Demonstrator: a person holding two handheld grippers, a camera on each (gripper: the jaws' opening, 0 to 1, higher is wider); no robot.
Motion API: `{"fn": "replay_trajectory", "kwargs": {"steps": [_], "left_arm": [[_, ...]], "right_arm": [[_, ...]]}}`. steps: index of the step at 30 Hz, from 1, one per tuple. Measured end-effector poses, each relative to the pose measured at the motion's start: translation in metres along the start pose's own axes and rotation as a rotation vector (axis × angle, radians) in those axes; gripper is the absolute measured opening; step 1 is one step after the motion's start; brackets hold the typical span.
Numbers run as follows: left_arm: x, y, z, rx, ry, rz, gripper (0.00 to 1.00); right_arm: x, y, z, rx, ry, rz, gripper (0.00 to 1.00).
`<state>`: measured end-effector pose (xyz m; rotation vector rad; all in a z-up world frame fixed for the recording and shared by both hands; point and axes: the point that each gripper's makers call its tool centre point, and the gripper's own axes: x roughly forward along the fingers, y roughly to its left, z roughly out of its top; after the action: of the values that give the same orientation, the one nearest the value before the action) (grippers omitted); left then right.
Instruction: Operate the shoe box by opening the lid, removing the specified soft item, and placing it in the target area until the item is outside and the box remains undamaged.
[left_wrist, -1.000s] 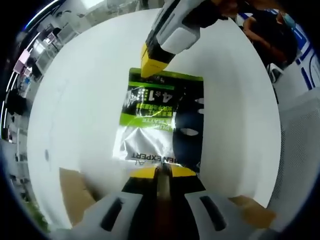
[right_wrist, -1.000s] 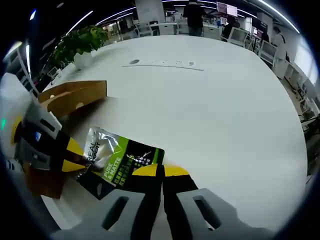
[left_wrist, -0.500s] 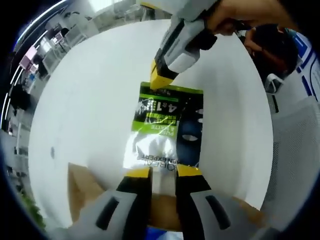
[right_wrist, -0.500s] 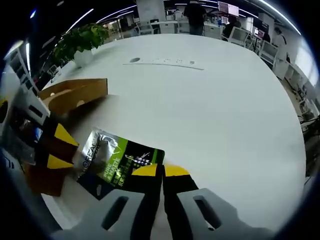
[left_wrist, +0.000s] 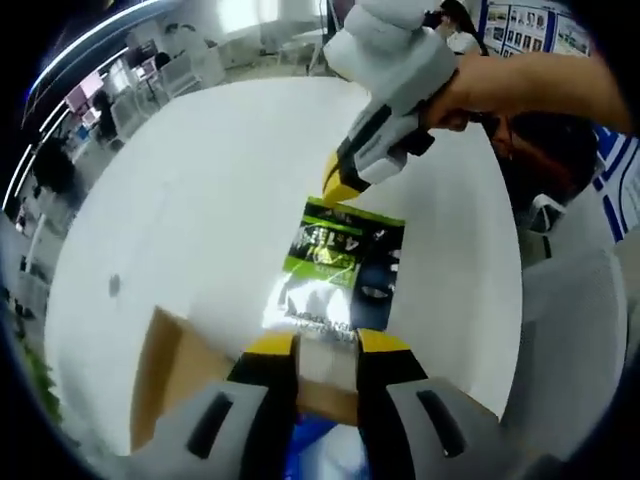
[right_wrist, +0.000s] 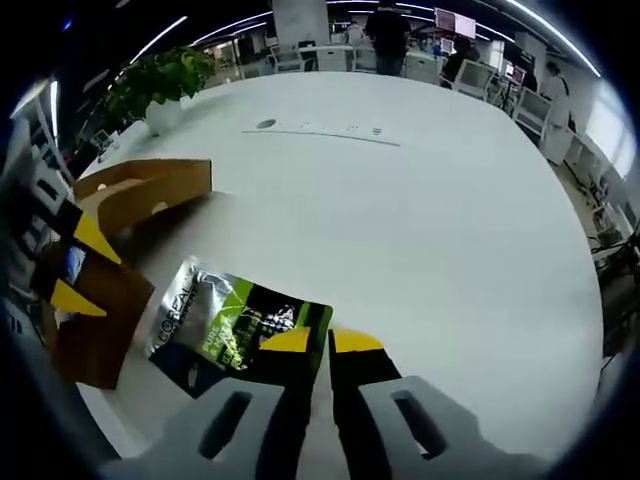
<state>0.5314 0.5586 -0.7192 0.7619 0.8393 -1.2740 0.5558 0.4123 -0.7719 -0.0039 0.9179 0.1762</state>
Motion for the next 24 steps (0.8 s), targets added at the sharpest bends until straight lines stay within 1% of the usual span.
{"fn": "replay_trajectory", "kwargs": {"steps": [4, 9, 17, 24], "left_arm": [[-0.009, 0.002, -0.005, -0.017, -0.014, 0.008, 0.22], [-0.023, 0.006, -0.010, -0.059, -0.045, 0.019, 0.26], [-0.038, 0.008, -0.020, -0.096, -0.074, 0.027, 0.32], [-0.055, 0.011, -0.032, -0.123, -0.099, 0.042, 0.39]], "right_arm": [[-0.007, 0.004, 0.001, -0.013, -0.010, 0.007, 0.10], [-0.017, 0.011, 0.003, -0.044, -0.027, 0.020, 0.14], [-0.033, 0.023, 0.006, -0.082, -0.051, 0.040, 0.22], [-0.051, 0.039, 0.014, -0.138, -0.079, 0.071, 0.29]]}}
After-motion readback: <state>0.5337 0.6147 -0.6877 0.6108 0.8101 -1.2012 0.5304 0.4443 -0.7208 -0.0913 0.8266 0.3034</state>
